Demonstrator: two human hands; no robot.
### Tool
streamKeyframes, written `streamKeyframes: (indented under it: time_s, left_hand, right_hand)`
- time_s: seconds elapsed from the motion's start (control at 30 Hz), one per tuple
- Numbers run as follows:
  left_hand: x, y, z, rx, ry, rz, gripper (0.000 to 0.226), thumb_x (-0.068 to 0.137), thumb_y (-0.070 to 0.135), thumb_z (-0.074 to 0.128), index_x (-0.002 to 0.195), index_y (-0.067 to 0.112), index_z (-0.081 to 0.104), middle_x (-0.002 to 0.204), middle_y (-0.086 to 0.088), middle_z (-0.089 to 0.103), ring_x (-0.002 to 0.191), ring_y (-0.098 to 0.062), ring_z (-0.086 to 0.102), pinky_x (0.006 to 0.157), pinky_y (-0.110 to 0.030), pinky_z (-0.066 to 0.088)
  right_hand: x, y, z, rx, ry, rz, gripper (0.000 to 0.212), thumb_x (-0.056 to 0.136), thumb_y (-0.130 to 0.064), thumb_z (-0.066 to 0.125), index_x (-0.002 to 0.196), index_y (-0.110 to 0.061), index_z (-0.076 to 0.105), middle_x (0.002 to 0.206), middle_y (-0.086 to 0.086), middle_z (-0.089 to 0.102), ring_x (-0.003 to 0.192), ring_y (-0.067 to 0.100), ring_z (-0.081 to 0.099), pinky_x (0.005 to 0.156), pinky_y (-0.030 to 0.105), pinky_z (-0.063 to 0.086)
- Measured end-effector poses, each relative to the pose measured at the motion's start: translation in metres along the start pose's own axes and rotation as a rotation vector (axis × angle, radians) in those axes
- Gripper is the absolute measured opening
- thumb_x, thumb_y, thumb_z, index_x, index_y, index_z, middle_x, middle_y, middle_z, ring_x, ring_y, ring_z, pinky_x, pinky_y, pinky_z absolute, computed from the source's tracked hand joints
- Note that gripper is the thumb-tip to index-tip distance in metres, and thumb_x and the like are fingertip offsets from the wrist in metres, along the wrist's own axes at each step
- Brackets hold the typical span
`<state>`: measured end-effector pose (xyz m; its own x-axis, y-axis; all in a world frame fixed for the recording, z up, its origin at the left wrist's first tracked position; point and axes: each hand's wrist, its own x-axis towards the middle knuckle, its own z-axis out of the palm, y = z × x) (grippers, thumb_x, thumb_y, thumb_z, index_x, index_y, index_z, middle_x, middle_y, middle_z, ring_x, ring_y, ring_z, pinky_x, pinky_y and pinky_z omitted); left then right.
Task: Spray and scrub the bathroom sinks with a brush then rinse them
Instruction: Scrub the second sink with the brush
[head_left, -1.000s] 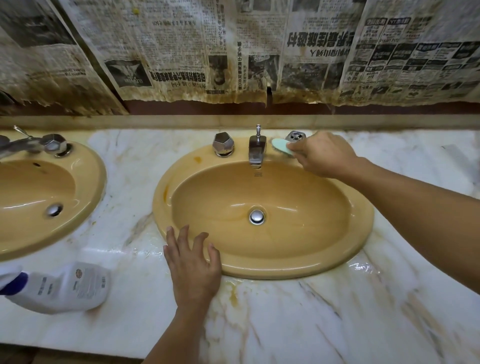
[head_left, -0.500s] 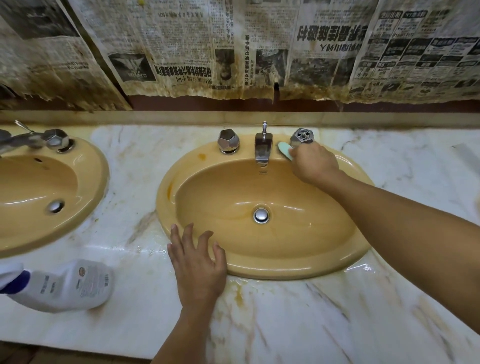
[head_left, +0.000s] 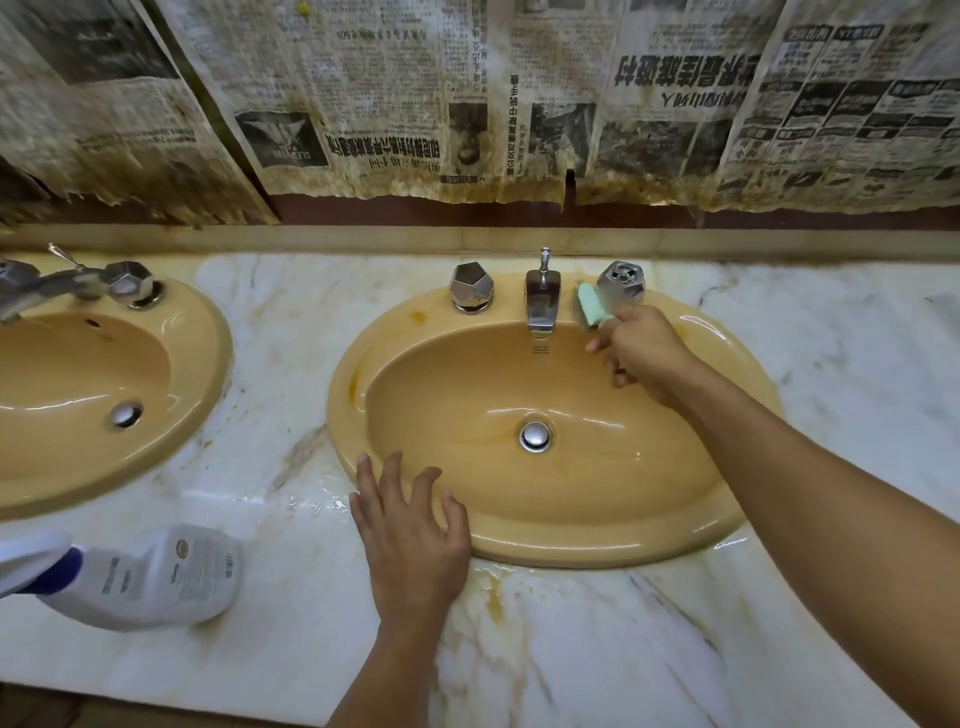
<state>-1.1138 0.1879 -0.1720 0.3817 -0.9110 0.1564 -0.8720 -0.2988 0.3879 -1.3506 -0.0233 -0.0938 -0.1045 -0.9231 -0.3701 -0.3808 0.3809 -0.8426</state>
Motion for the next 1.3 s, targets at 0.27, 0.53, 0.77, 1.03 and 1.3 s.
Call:
streamKeyframes:
  time_s: [0.27, 0.53, 0.77, 1.03, 1.3]
  left_hand:
    - [0.000, -0.001, 0.001, 0.001, 0.001, 0.009, 0.043, 0.095, 0.038, 0.040, 0.119, 0.022, 0.071, 0.152, -0.006, 0.045, 0.157, -0.031, 0.011, 0.121, -0.059, 0.024]
    - [0.000, -0.002, 0.001, -0.007, 0.011, 0.011, 0.044, 0.094, 0.038, 0.039, 0.118, 0.021, 0.072, 0.151, -0.007, 0.045, 0.157, -0.032, 0.012, 0.122, -0.059, 0.023]
    - [0.000, -0.002, 0.001, -0.010, 0.018, 0.019, 0.045, 0.094, 0.038, 0.039, 0.119, 0.020, 0.072, 0.150, -0.007, 0.046, 0.156, -0.033, 0.013, 0.121, -0.060, 0.024]
    - [-0.001, -0.002, 0.000, -0.015, 0.003, 0.013, 0.043, 0.094, 0.037, 0.040, 0.119, 0.021, 0.072, 0.151, -0.006, 0.045, 0.157, -0.030, 0.011, 0.123, -0.059, 0.020]
    - [-0.001, 0.001, 0.000, -0.007, 0.010, 0.014, 0.043, 0.094, 0.035, 0.040, 0.119, 0.021, 0.072, 0.150, -0.008, 0.046, 0.157, -0.031, 0.012, 0.122, -0.059, 0.022]
  right_hand:
    - [0.011, -0.020, 0.035, -0.205, 0.115, -0.078, 0.046, 0.103, -0.013, 0.051, 0.149, -0.010, 0.046, 0.120, 0.017, 0.063, 0.096, 0.029, 0.062, 0.074, 0.044, 0.059]
    - [-0.008, -0.005, 0.044, -0.373, 0.181, -0.083, 0.042, 0.103, -0.017, 0.051, 0.144, -0.007, 0.049, 0.124, 0.019, 0.061, 0.100, 0.033, 0.057, 0.074, 0.034, 0.044]
    - [0.013, -0.029, 0.033, -0.316, 0.133, -0.063, 0.045, 0.102, -0.015, 0.054, 0.146, -0.006, 0.048, 0.114, 0.010, 0.055, 0.099, 0.033, 0.062, 0.082, 0.050, 0.060]
    - [-0.030, 0.034, -0.024, -0.380, 0.140, -0.108, 0.048, 0.097, -0.028, 0.059, 0.145, -0.026, 0.057, 0.124, 0.017, 0.067, 0.102, 0.035, 0.065, 0.086, 0.037, 0.054]
    - [-0.015, 0.025, -0.097, -0.420, 0.206, -0.086, 0.031, 0.097, -0.025, 0.061, 0.125, -0.023, 0.073, 0.129, 0.010, 0.069, 0.119, 0.030, 0.059, 0.095, 0.034, 0.045]
